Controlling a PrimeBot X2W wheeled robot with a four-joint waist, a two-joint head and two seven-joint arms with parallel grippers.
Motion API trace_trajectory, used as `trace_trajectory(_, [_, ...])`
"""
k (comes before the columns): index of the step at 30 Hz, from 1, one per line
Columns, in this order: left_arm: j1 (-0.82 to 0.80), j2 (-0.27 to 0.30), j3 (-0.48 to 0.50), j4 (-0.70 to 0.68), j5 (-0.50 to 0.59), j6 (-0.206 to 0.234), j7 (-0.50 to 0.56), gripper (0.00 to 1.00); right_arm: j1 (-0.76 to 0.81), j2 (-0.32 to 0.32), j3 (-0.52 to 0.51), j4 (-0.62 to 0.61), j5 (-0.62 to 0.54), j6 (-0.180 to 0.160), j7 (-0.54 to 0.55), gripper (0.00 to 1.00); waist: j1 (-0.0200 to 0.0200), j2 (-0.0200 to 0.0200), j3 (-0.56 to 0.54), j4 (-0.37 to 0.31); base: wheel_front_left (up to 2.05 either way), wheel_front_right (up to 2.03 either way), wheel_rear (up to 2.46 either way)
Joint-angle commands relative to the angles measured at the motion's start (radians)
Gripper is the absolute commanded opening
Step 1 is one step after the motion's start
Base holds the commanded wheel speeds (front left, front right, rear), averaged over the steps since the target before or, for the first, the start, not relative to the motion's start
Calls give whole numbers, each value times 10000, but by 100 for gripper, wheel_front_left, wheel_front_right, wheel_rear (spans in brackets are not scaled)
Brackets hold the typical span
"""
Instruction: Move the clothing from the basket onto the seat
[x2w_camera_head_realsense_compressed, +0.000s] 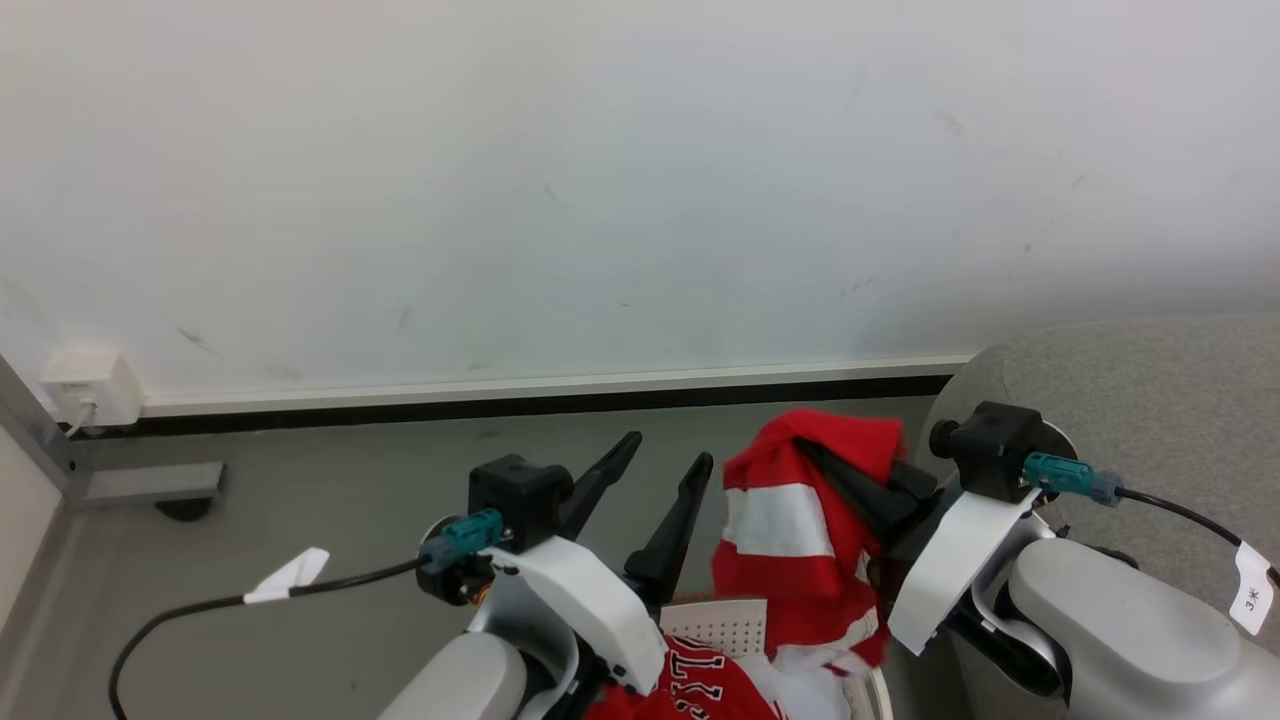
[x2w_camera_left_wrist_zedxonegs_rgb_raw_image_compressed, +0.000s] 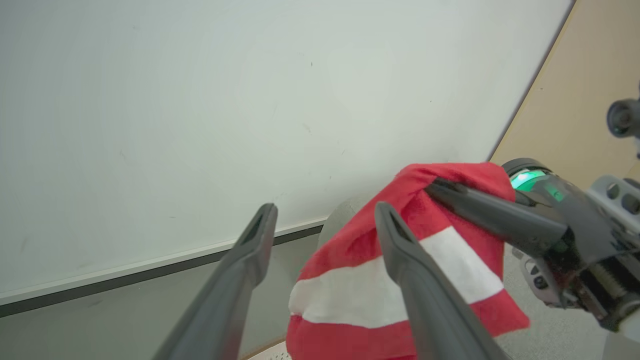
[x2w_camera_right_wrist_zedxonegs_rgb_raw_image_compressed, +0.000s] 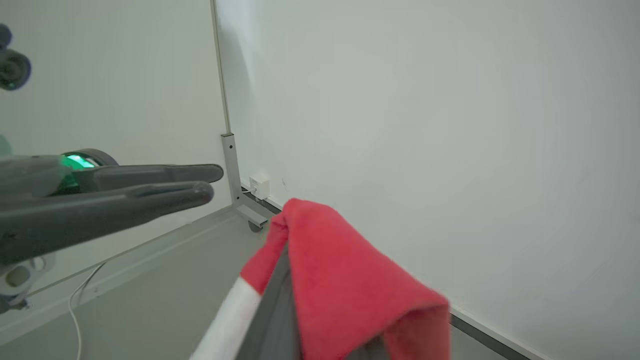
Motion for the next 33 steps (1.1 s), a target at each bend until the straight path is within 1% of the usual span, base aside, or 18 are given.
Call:
trace_trajectory(1, [-103, 18, -10, 107, 60, 22, -73, 100, 220, 40, -169, -50, -187, -21, -33, 0, -1, -1, 4, -9, 0, 0, 0])
trace_trajectory(6, [-130, 29, -66, 241, 57, -31, -126, 100, 367, 64, -528, -86, -449, -21, -34, 0, -1, -1, 10, -12, 0, 0, 0])
trace_trajectory(12, [-145, 47, -93, 326, -21, -63, -165, 100, 441, 46, -712, -98, -597, -21, -35, 0, -1, -1, 17, 6, 0, 0, 0])
trace_trajectory(18, [-175, 59, -111, 379, -92, -41, -198, 100, 442, 30, -884, -84, -723, -21, -36, 0, -1, -1, 30, 3, 0, 0, 0])
trace_trajectory(21, [-155, 87, -119, 364, -103, -10, -200, 100, 429, -3, -1142, -113, -848, -21, -36, 0, -1, -1, 60, -80, 0, 0, 0])
trace_trajectory(27, [-107, 121, -173, 321, -137, -35, -210, 100, 544, -196, -1709, -206, -1062, -21, -34, 0, -1, -1, 202, -545, 0, 0, 0])
trace_trajectory(33, [-97, 91, -280, 268, -153, -80, -319, 100, 641, -309, -1897, -186, -1218, -21, -35, 0, -1, -1, 328, -1450, 0, 0, 0])
